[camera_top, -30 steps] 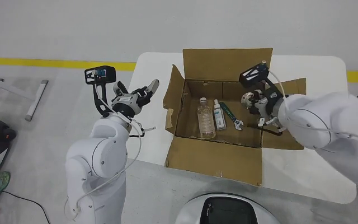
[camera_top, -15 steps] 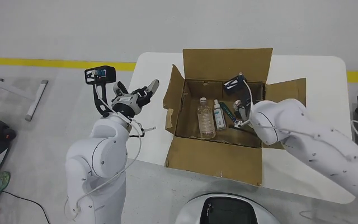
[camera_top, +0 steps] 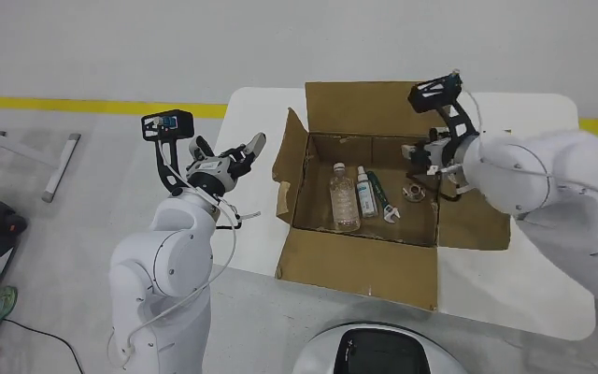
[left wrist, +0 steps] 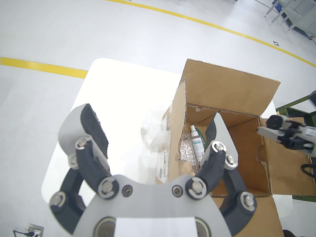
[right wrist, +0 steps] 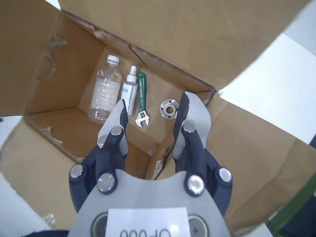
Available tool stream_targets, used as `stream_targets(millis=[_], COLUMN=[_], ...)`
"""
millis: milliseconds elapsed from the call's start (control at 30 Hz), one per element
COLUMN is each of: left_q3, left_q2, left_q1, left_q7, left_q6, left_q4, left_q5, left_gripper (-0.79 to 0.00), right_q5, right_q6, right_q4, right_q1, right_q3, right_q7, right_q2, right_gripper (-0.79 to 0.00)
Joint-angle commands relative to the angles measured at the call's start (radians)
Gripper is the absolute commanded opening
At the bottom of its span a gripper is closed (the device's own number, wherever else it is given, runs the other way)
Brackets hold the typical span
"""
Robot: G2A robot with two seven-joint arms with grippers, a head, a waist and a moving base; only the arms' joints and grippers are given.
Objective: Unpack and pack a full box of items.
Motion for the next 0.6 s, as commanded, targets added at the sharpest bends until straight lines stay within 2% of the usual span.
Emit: stream_targets(millis=[0,67,133,167,267,367,433,567], left_q3=[0.0,0.0,0.0,0.0,0.0,0.0,0.0,0.0], left_q2=[0.0,0.0,0.0,0.0,0.0,0.0,0.0,0.0], left_q1=[0.0,0.0,0.0,0.0,0.0,0.0,0.0,0.0], left_q7=[0.0,0.0,0.0,0.0,0.0,0.0,0.0,0.0], left_q6=[0.0,0.0,0.0,0.0,0.0,0.0,0.0,0.0], left_q4=[0.0,0.0,0.0,0.0,0.0,0.0,0.0,0.0], left_q5=[0.0,0.0,0.0,0.0,0.0,0.0,0.0,0.0], left_gripper=[0.0,0.0,0.0,0.0,0.0,0.0,0.0,0.0], right_q5=[0.074,0.175,0.267,0.318,0.449,0.618,0.705,0.862], right_q6=[-0.003,-0.009,-0.012,-0.022,-0.048,-0.079,-0.099,-0.138], right_q4=[-0.037,-0.052,-0.031,-0.016,0.065,0.187,0.256,0.339], right_q1=[-0.045,-0.109,-0.159,-0.192,-0.316,-0.408,-0.446,-0.511], right_q3=[0.165,0.349,0.483,0.556,0.752,0.852,0.875,0.848], right_q7=[0.003,-0.007,-0.017,-0.023,-0.063,-0.082,-0.084,-0.085], right_q2=[0.015,0.029,0.034,0.037,0.037,0.029,0.024,0.012], right_gripper=[-0.529,-0.64,-0.696,-0.776,-0.785,-0.785,-0.785,-0.785])
